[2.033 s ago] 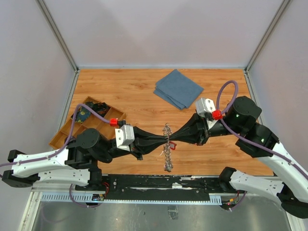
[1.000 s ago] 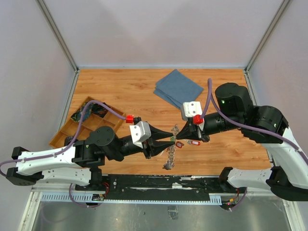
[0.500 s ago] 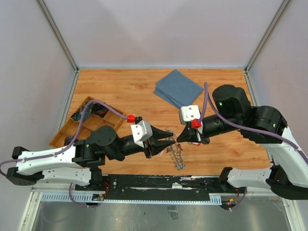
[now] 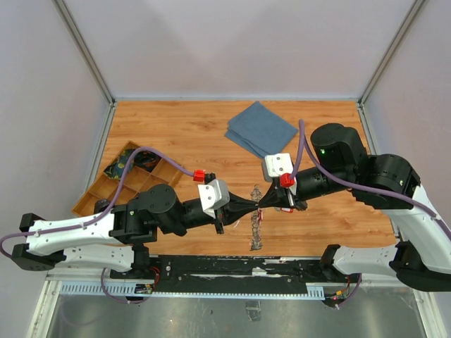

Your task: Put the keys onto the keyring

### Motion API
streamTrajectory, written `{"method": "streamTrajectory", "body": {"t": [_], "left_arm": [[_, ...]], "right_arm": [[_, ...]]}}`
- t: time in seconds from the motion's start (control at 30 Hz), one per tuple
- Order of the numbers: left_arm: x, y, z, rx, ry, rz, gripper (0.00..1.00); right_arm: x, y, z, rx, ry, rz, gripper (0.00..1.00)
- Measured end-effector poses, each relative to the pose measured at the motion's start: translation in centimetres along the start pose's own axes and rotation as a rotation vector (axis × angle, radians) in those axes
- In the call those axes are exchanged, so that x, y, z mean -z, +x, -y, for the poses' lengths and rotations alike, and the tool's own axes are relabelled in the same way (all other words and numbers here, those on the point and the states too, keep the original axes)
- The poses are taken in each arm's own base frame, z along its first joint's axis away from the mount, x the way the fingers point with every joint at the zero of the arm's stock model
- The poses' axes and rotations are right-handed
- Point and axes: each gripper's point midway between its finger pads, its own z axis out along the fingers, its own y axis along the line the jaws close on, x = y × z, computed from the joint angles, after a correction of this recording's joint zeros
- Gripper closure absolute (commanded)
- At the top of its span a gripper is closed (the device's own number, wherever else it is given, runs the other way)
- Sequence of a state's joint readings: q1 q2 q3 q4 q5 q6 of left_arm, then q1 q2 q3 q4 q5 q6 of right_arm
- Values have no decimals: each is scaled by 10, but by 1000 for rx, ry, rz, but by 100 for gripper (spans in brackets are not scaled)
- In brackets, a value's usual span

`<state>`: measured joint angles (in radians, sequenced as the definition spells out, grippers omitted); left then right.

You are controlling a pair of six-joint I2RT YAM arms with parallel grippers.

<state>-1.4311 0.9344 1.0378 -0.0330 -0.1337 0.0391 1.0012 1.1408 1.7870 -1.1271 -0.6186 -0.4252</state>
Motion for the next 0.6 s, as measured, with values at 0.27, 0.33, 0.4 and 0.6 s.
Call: {"method": "streamTrajectory", "body": {"t": [0.27, 0.33, 0.4, 0.6], "left_arm": [[0, -2, 1, -3, 3, 0, 100], [0, -3, -1, -4, -6, 2, 99], [0, 1, -4, -6, -24, -11, 99], [5, 3, -17, -3, -93, -10, 100]], "right_arm": [[2, -2, 1, 8, 20, 13, 86], [3, -5, 3, 1, 46, 34, 77], [8, -11, 7, -6, 97, 75, 69], [23, -18, 23, -127, 292, 213, 67]]}}
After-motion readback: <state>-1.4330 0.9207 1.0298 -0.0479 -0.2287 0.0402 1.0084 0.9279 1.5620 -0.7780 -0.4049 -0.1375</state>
